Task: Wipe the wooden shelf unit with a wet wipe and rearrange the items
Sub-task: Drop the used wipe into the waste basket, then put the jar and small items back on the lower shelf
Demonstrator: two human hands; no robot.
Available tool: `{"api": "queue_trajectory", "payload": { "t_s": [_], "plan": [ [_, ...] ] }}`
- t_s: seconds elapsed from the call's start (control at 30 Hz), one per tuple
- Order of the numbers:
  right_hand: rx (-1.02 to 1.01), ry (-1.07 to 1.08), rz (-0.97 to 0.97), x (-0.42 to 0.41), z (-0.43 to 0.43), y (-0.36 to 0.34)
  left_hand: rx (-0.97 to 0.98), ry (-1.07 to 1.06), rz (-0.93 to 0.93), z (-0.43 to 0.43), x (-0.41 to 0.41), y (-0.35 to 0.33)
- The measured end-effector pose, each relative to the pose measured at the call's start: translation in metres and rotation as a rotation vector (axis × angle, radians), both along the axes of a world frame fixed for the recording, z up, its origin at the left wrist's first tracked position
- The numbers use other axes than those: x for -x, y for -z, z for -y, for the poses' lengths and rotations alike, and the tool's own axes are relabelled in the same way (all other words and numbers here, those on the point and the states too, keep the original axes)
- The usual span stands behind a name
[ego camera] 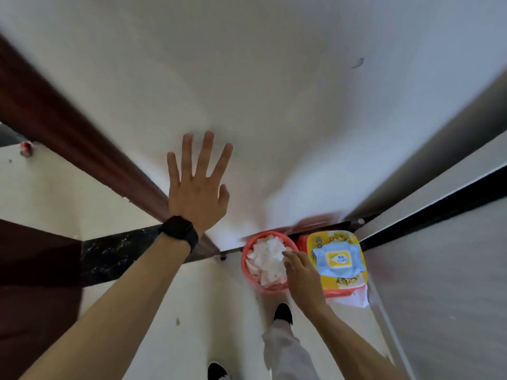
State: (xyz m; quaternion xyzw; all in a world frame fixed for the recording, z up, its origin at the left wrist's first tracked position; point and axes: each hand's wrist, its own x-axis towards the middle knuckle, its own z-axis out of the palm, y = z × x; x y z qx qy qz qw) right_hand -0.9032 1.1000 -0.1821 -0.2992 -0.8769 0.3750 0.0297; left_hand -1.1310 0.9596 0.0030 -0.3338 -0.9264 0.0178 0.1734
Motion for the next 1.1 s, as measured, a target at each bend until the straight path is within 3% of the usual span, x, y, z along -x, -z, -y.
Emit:
{"api": "queue_trajectory", "payload": {
  "t_s": [0.13,0.27,0.37,0.5,0.6,0.73,0.87,1.1],
  "plan": [
    [0.039,-0.276,0.429,0.02,-0.028,0.042,0.038,-0.096,-0.022,-0.011,0.018,0.02],
    [0.048,-0.355,0.477,0.036,-0.048,0.034,0.073,-0.097,-0.044,-0.013,0.027,0.031],
    [0.03,-0.382,0.386,0.053,-0.061,0.003,0.046,-0.124,-0.023,-0.016,0.018,0.022],
    [-0.091,-0.532,0.216,0.081,-0.064,-0.06,-0.017,-0.136,0.149,0.004,-0.019,0.016],
    [-0.235,-0.677,-0.038,0.105,-0.043,-0.124,-0.011,-0.345,0.311,0.041,-0.057,0.012],
    [-0.358,-0.894,-0.347,0.124,0.023,-0.203,-0.17,-0.677,0.479,0.118,-0.114,0.0],
    [-0.407,-1.16,-0.589,0.116,0.131,-0.257,-0.288,-0.927,0.436,0.222,-0.185,-0.028],
    [-0.389,-1.438,-0.765,0.016,0.335,-0.33,-0.399,-1.287,0.171,0.393,-0.375,-0.099]
  ]
}}
